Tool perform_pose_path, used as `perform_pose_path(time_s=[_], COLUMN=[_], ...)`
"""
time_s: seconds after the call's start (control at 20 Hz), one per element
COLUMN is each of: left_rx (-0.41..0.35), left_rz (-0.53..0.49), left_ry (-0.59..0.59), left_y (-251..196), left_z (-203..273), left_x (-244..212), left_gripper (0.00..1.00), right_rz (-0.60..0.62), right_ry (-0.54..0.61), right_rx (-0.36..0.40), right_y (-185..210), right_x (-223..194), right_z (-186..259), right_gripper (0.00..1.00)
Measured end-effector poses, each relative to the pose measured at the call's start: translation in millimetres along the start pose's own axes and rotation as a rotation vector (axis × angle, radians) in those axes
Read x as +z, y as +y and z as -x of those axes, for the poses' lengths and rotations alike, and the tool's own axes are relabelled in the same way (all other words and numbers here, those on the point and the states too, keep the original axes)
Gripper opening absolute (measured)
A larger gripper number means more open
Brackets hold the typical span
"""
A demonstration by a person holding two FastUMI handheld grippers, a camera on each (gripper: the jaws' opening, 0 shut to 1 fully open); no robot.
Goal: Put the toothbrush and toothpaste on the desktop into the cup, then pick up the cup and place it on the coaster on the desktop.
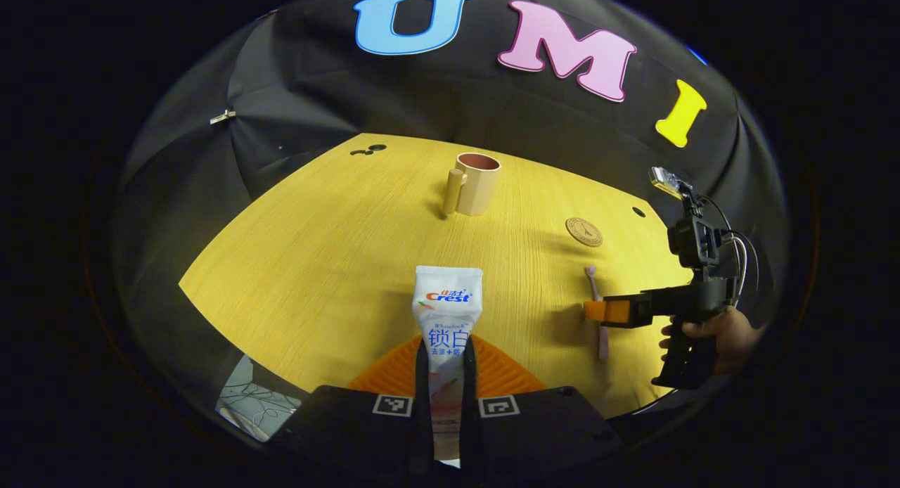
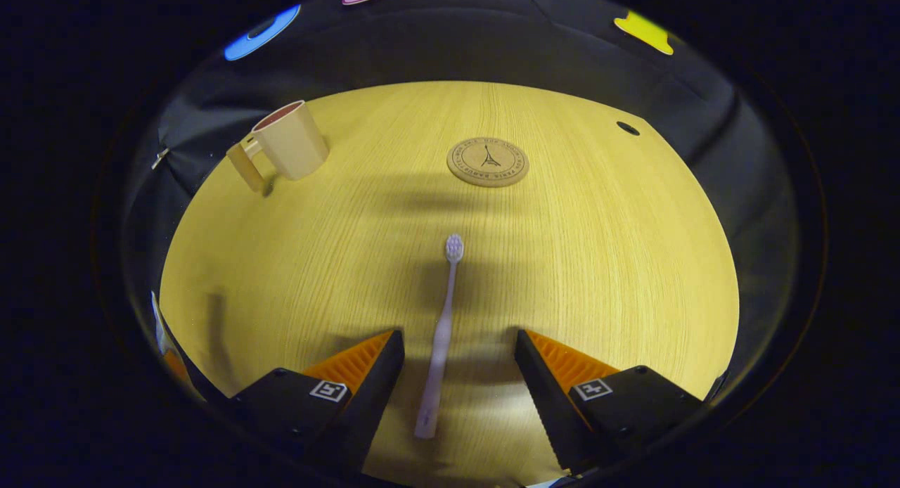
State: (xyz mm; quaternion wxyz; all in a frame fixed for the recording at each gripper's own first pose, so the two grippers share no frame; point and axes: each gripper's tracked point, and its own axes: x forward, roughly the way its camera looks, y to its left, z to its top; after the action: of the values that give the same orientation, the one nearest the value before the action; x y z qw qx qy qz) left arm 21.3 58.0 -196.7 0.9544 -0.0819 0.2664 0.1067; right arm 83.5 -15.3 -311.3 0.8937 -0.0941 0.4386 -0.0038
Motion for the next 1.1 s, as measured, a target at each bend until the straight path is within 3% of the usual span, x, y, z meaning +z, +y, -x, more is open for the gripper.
perform_pose_path(time_s=[0.2,0.25,0.3,0.35,0.4,0.5,0.6,0.65,0.85,1.1], left_rx=[-0.005,-0.002,-0.002,-0.001,-0.005,-0.01,-0.011,-0.013,-0.023,-0.068], left_rz=[-0.004,-0.011,-0.018,-0.025,-0.029,-0.027,-0.007,0.003,0.023,0.055], left_ry=[-0.001,-0.001,-0.002,-0.001,0.002,0.01,0.035,0.043,0.03,-0.068], left_y=[0,1,0,-1,-2,-4,-5,-5,-5,-5], left_z=[-2,-2,-1,-1,0,2,1,1,-1,-7], left_x=[2,2,3,1,-3,-8,-18,-23,-17,41], left_gripper=[0.2,0.2,0.19,0.19,0.2,0.2,0.2,0.19,0.2,0.2], right_rz=[0.019,0.028,0.031,0.043,0.057,0.019,-0.018,-0.008,0.047,0.006], right_ry=[0.049,0.047,0.036,0.027,0.015,0.031,0.086,0.088,0.038,-0.061], right_rx=[0.011,0.013,0.017,0.03,0.048,0.189,0.279,0.292,0.267,0.282], right_y=[7,11,13,18,21,44,51,51,32,16], right_x=[-7,-8,-8,-8,-8,-16,-24,-25,-19,15], right_z=[0,1,0,1,2,6,14,15,21,48], right_gripper=[0.83,0.58,0.61,0.53,0.27,0.11,0.0,0.06,0.06,0.06])
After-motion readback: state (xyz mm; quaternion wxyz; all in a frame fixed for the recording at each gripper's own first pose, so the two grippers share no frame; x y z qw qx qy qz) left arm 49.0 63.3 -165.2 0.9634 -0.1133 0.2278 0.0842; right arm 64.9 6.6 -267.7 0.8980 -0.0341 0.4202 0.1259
